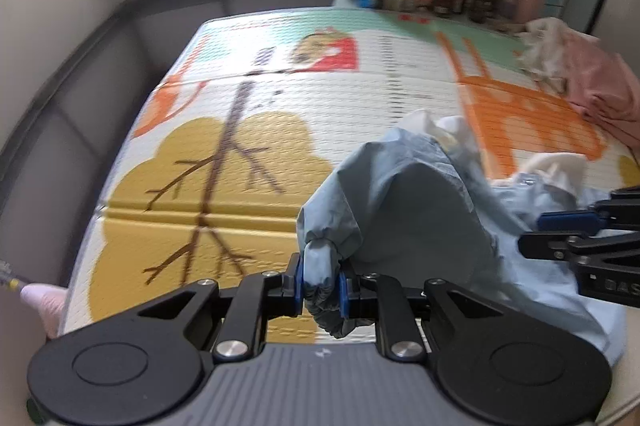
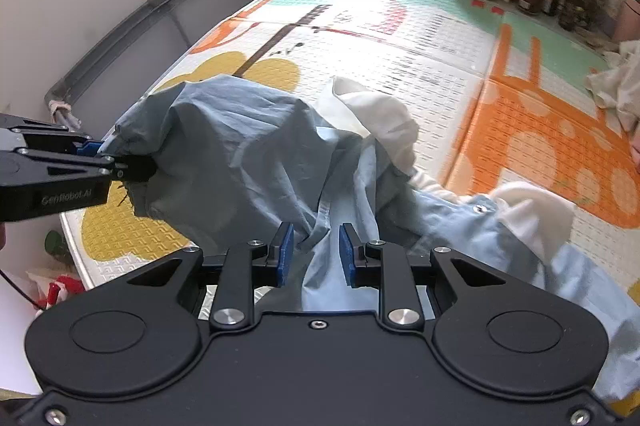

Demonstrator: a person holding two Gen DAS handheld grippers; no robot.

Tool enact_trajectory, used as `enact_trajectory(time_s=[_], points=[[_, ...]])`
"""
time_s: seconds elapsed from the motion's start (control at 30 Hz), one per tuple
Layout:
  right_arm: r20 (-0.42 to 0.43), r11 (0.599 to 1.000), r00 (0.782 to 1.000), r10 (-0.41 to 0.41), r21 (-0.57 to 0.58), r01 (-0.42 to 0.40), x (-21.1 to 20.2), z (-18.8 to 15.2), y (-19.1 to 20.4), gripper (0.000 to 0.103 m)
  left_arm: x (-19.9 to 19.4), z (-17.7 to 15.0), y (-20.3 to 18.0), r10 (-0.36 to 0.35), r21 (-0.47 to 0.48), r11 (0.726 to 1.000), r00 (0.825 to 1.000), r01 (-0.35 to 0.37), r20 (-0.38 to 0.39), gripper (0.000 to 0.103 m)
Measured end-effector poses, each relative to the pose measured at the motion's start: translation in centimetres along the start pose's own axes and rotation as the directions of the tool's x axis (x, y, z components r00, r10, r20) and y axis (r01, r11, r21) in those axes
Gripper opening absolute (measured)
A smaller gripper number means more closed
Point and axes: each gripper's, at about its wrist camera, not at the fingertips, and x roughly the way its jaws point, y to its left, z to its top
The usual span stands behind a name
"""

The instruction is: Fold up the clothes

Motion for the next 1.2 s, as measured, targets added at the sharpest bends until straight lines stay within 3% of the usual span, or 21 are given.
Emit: enact_trajectory(time_s=[0.23,0.4,0.5,0.87,1.2], points=[[-0.017,0.999,0.999,0.027,-0.043,-0.028,1.5,1.3,2.2,0.023,1.4,-0.5,3.6,0.091,-0.080,0.992,0.995,-0.094,-0.044,0.021],[-0.030,0.997,0.999,0.040,-0.068,-0.042,2.6,2.0,3.4,0.023,2.2,-0.9,5.4,0.174,-0.106,0.978,0.982,-0.181,-0.076,0.031],[-0.041,0.996,0.998,0.049,-0.071,-0.052,3.3,2.3,4.0,0.023,2.3,-1.3,6.3,0.184,-0.126,0.973,0.979,-0.193,-0.085,0.039],[-0.065,0.995,0.996,0.063,-0.075,-0.068,5.1,2.8,4.5,0.023,2.2,-1.8,5.7,0.166,-0.114,0.978,0.982,-0.176,-0.089,0.049],[-0.037,0.998,0.998,0.051,-0.045,-0.053,3.5,2.8,3.2,0.024,2.1,-0.9,3.1,0.124,-0.064,0.990,0.990,-0.129,-0.071,0.059]])
